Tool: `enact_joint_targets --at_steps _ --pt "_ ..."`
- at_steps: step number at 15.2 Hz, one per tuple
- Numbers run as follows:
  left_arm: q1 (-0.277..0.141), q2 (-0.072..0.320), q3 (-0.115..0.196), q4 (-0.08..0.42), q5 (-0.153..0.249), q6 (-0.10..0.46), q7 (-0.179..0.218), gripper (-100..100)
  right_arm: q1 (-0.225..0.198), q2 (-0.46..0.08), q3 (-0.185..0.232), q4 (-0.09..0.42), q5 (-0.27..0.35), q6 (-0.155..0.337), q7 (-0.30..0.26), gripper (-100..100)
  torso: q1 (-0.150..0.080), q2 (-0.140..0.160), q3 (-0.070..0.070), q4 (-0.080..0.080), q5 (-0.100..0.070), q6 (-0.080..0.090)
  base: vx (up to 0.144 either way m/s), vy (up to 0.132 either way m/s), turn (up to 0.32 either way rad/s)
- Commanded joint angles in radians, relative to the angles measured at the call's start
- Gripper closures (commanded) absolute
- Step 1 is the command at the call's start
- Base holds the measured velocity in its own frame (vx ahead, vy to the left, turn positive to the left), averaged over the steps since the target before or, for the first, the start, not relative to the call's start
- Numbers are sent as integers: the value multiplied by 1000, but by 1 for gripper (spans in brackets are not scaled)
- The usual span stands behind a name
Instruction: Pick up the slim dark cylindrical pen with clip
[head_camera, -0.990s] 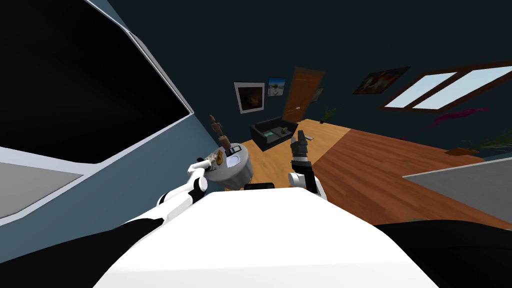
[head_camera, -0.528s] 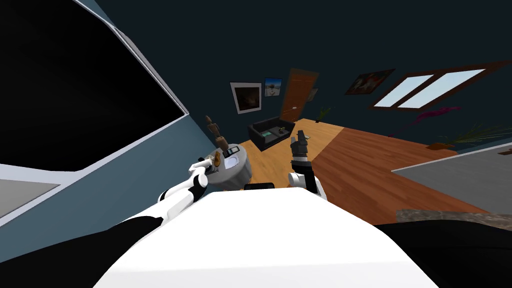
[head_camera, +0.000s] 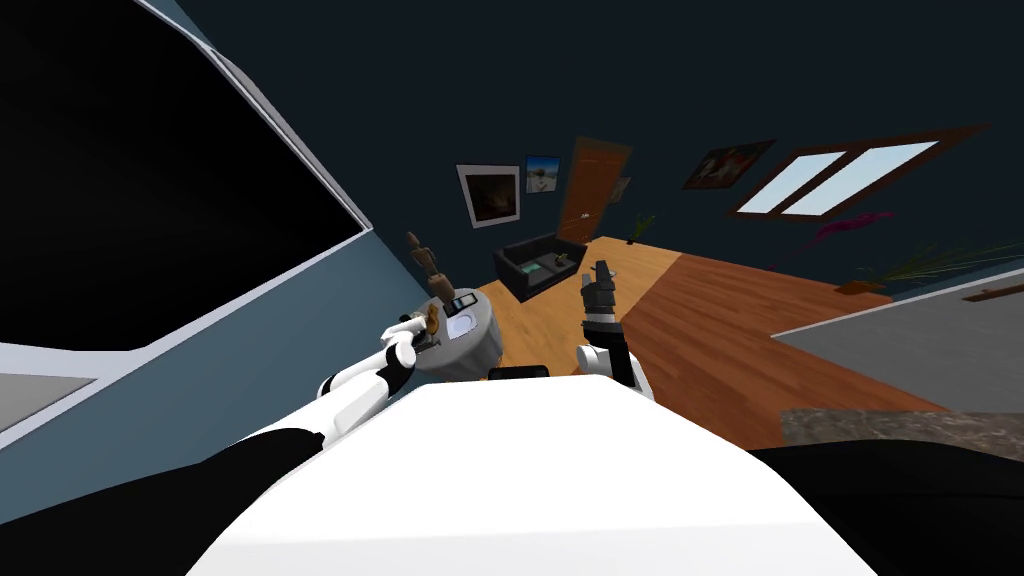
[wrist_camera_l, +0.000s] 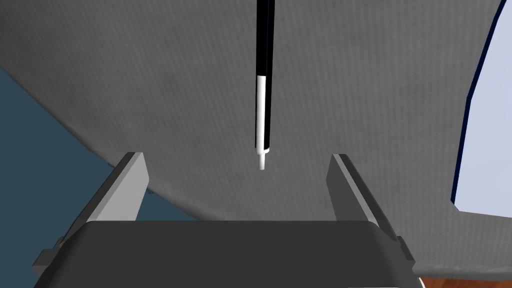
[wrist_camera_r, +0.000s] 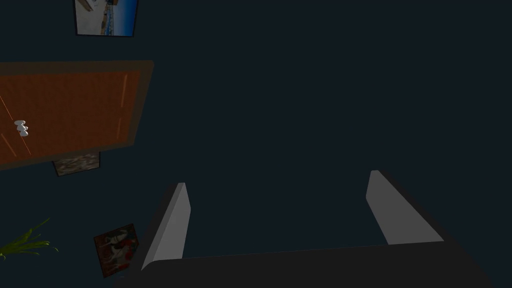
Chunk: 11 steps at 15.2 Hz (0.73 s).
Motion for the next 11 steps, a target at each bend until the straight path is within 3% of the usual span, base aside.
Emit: enact_joint_targets --at_steps 1,2,3,8,9,11 --pt "0 0 0 0 0 0 0 -100 0 0 0 0 0 0 0 0 0 0 0 0 0 0 -3 1 -17" --pt "3 -5 3 12 -8 -7 48 -100 0 0 0 0 0 0 0 0 0 0 0 0 0 0 -55 50 -255" --pt "3 -5 3 12 -8 -7 48 -100 0 0 0 0 0 0 0 0 2 2 1 0 0 1 -92 101 -297" --pt "16 -18 9 23 -24 -22 136 -100 0 0 0 0 0 0 0 0 7 6 3 1 2 0 -90 103 -222" --pt "16 -18 9 23 -24 -22 136 -100 0 0 0 0 0 0 0 0 7 6 3 1 2 0 -82 84 -218" --pt "22 -24 11 28 -31 -30 180 -100 0 0 0 0 0 0 0 0 6 6 3 1 1 0 -87 81 -192"
